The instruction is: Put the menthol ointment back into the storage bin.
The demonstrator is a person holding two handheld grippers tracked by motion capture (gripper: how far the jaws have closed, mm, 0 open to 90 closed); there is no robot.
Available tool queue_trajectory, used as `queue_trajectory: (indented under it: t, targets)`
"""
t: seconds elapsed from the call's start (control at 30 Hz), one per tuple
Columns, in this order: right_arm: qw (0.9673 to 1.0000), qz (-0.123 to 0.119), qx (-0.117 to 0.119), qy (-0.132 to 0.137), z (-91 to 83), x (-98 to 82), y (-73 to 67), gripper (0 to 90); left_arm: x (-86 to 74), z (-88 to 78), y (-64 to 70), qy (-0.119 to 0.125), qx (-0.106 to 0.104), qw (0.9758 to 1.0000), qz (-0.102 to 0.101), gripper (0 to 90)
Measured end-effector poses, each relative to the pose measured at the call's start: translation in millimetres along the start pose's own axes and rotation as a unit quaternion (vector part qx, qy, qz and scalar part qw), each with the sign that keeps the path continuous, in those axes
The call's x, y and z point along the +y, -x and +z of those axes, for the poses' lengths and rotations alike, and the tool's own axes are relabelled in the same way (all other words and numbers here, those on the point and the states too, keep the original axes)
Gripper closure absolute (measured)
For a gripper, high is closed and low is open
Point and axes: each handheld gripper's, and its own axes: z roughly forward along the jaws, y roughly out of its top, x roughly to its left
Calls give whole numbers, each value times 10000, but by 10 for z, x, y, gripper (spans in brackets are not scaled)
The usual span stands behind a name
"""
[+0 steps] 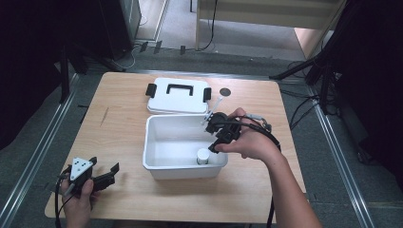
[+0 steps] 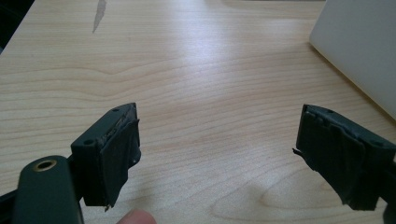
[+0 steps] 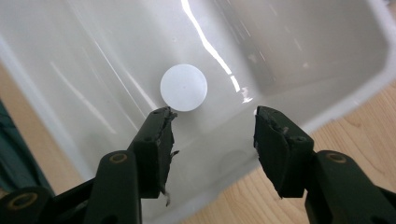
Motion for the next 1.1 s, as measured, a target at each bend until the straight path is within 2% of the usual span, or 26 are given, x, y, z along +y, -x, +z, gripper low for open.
queue_trajectory:
  t: [0.23,0.43,0.63,0.83,0.97,1.1]
  targets:
    - [9987,378,-149,296,-268,-297,125,478,0,4,4,-5,7,10000,10,146]
    - [9969,661,-234,349,-306,-526,217,477,0,4,6,-26,5,10000,25,146]
    - [9945,956,-299,300,-201,-758,294,475,0,5,7,-17,9,10000,26,145]
    - [9926,1113,-320,359,-29,-986,343,429,1,4,8,-18,20,10000,43,145]
    - [9895,1309,-389,479,86,-1156,367,386,1,4,8,-17,18,10000,43,146]
    - [9839,1577,-461,702,187,-1344,391,343,0,4,8,-15,20,10000,44,145]
